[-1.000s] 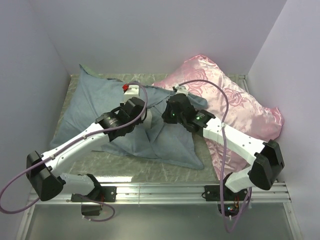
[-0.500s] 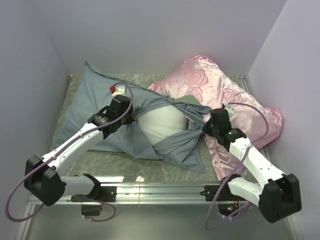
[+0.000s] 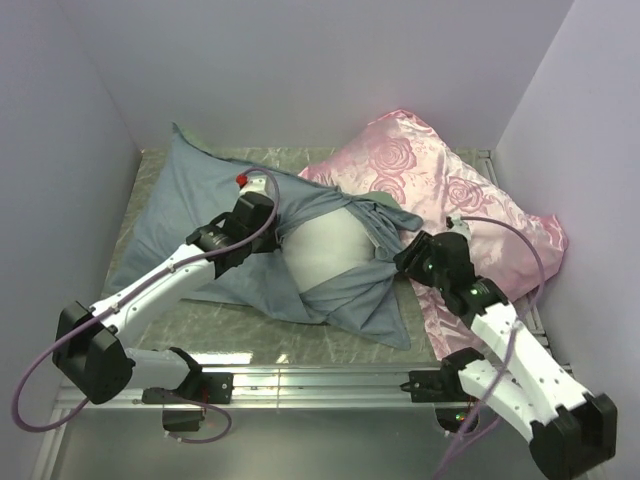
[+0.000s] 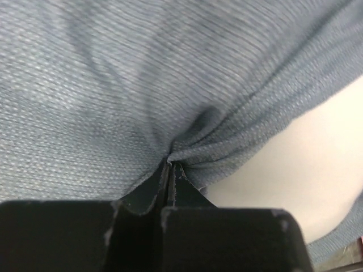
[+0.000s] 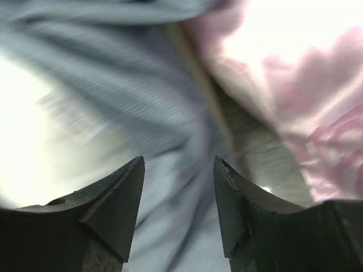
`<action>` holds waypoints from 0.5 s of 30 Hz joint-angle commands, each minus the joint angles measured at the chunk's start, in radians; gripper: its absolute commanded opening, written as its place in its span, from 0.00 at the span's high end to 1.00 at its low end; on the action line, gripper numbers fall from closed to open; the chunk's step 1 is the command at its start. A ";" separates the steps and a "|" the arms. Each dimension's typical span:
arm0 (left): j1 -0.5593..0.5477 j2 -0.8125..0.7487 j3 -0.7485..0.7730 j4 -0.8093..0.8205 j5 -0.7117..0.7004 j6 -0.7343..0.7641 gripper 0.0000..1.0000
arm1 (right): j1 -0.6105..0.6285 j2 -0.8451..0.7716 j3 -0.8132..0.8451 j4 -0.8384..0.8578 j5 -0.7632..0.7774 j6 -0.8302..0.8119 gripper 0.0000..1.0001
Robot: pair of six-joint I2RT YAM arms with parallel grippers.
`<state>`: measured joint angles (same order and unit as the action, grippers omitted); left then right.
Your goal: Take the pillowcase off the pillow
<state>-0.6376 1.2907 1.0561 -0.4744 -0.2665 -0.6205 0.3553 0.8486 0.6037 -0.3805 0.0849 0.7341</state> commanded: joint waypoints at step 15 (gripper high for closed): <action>-0.066 0.055 0.130 -0.087 -0.054 0.030 0.99 | 0.461 0.266 0.163 0.005 0.193 0.143 0.30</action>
<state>-0.6956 1.3350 1.1397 -0.5503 -0.3126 -0.6086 0.8101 1.0683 0.7856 -0.4103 0.2241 0.8326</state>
